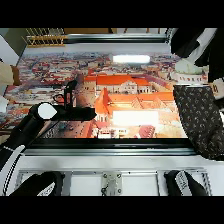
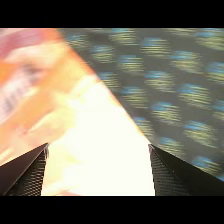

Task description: Fold the clothes and pants, and hang the long-sleeved shirts on hangers.

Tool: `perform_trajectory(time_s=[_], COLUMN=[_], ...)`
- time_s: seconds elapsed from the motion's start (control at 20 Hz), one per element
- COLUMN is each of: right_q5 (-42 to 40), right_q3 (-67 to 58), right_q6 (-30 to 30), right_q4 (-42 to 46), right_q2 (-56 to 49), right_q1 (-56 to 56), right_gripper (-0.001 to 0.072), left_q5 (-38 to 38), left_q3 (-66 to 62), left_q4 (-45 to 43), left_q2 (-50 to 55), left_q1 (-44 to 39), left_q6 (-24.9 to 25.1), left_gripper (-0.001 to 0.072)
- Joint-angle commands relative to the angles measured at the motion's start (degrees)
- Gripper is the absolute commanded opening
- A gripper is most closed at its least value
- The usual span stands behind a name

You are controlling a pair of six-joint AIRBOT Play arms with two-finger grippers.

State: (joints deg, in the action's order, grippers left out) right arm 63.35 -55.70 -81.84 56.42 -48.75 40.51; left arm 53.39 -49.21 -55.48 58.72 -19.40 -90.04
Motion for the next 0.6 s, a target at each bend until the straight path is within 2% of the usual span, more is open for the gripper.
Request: perform_trajectory(time_s=[0.0,0.2,0.25,0.35,0.4,0.55], right_q5=[-1.03,-0.76,-0.76,-0.83,-0.79,-0.70], right_q3=[0.57,0.94,0.94,0.94,0.94,0.94], right_q6=[4.35,4.33,4.35,4.87,5.51,5.55], right_q4=[-8.26,-3.58,-2.64,-2.01,-2.03,-2.03], right_q2=[0.74,0.37,0.37,0.35,0.35,0.42], right_q1=[-17.29,-32.28,-34.64,-37.29,-37.83,-37.86], right_gripper=[0.0666,0.0646,0.0496,0.0099,0.0018,0.0017], left_q5=[-0.04,0.02,0.00,0.00,0.00,0.00], left_q3=[0.00,0.00,0.00,0.00,0.00,0.00], left_q4=[0.00,0.04,0.04,0.04,0.04,0.04], left_q2=[0.04,0.04,0.04,0.04,0.04,0.04], left_q1=[-0.02,-0.02,-0.02,-0.02,-0.02,-0.02], left_q6=[0.00,0.00,0.00,0.00,0.00,0.00], left_gripper=[0.0009,0.0009,0.0009,0.0009,0.0009,0.0009])
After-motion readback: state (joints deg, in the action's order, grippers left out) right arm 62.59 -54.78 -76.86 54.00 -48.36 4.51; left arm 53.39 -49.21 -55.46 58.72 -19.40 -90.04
